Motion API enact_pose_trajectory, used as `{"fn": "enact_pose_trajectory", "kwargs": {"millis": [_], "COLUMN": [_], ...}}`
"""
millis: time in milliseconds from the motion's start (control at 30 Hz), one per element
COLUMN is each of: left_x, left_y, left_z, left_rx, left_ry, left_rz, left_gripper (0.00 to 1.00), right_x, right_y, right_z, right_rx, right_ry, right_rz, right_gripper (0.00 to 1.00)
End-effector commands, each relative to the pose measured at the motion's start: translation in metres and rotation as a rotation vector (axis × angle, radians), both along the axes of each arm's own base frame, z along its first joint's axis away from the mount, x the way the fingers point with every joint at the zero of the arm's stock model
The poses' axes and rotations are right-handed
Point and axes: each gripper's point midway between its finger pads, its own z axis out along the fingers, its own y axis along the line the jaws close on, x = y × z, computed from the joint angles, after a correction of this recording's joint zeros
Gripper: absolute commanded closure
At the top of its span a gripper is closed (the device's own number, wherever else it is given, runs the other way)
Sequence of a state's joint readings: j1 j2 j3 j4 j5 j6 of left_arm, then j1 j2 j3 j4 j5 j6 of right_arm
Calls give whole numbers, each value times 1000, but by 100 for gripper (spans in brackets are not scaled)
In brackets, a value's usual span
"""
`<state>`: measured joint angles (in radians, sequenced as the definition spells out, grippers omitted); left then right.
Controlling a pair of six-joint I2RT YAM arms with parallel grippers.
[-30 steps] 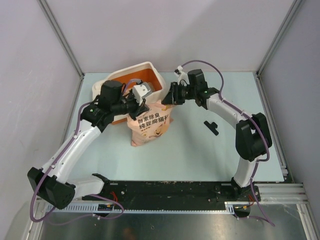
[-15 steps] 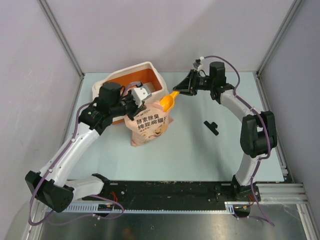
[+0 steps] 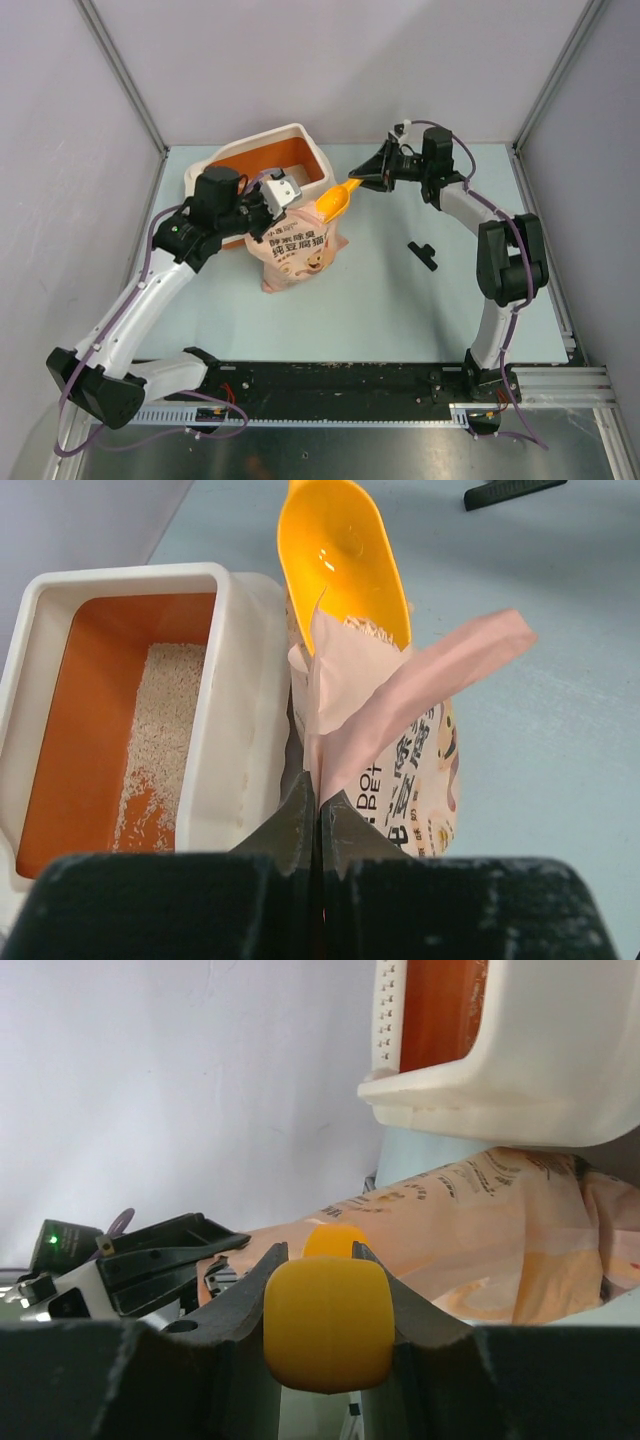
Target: Fill the litter box with clean litter
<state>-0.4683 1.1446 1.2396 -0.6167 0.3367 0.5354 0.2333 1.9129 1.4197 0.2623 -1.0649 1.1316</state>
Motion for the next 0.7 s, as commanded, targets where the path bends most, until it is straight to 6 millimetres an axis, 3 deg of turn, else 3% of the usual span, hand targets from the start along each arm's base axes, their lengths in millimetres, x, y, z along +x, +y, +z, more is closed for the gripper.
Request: {"fn": "enact_pose_trajectory", "kwargs": {"millis": [0,367,600,667], "left_x": [2,8,11,11], "left_y": [24,41,45,47], "left_z": [39,45,43,38], "left_rx": [36,91,108,119], "left_ry": [-160,-185,-183,-173], "left_rz": [54,114,126,130], "left_gripper": [100,100,100,100], "right_x": [-1,11,34,45], "right_y": [-11,-4,0,-1], "right_z": [17,13,20,30], "right_rx": [67,97,110,114], "right_ry": [-46,-37,-51,-82], "right_rz": [53,58,32,22], "right_gripper": [100,100,100,100]}}
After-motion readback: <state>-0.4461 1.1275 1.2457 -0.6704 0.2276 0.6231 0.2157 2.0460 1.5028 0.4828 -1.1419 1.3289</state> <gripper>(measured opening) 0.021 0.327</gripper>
